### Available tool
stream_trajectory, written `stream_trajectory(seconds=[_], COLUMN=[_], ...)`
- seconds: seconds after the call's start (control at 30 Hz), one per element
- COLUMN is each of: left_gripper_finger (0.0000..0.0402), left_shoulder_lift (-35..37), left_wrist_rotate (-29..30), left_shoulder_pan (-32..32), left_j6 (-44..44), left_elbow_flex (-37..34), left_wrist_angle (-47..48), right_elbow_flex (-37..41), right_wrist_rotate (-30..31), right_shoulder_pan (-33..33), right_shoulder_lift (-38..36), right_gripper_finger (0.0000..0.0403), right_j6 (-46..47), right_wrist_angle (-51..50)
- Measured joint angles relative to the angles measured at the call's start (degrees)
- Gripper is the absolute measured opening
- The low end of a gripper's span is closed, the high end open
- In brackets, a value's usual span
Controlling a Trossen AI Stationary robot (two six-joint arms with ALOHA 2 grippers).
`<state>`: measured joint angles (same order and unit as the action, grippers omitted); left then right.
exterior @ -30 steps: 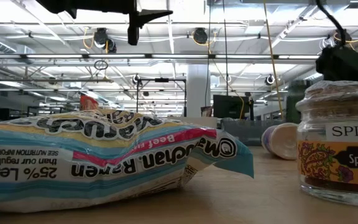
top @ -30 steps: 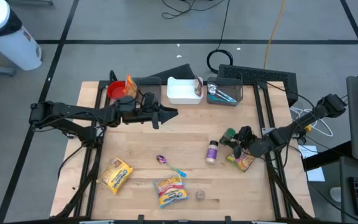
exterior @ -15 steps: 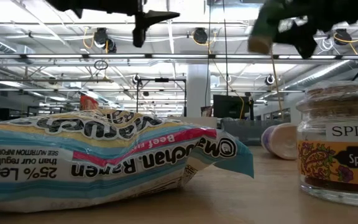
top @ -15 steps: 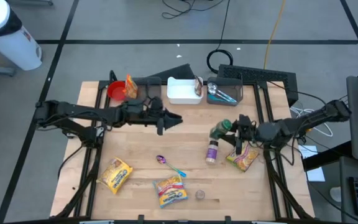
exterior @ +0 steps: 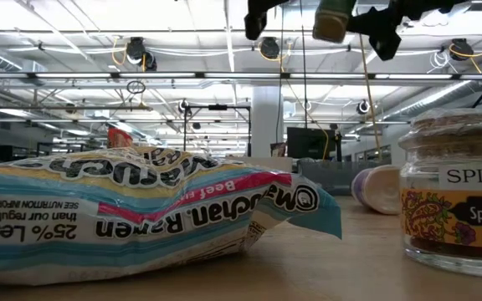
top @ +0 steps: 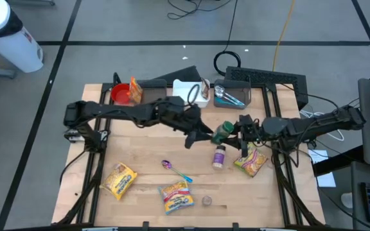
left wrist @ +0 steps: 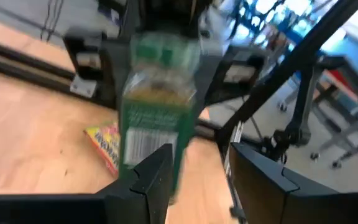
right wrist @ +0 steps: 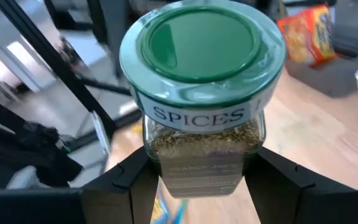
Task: Pick & Place Food Item
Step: Put the green seasoning bottle into the white bin
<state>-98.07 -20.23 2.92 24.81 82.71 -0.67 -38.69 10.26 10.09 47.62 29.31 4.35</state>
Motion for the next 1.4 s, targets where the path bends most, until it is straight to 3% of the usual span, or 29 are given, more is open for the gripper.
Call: stream_trajectory(seconds=[0.37, 1.0, 1.4], left_gripper_finger=[0.0168, 0.0168, 0.0168], left_shoulder_lift=[-2.77, -2.9, -2.88], left_wrist_rotate=[-0.68, 11.38, 15.16], left_shoulder_pan=[-0.33, -0.52, -0.52], left_j6=[-2.89, -4.6, -5.21], left_elbow_flex=[3.57, 3.51, 3.53], left_wrist_angle=[4.48, 8.88, 9.49], right_elbow_flex=[-0.03, 0.05, 0.05], right_wrist_rotate=[-0.28, 1.06, 1.37], right_shoulder_pan=[0.04, -0.11, -0.79], right_shoulder_lift=[0.12, 1.73, 1.72], right_gripper_finger=[0.0193, 0.0193, 0.0191], right_j6=[1.38, 1.1, -0.35], right_wrist_angle=[3.21, 3.77, 4.55])
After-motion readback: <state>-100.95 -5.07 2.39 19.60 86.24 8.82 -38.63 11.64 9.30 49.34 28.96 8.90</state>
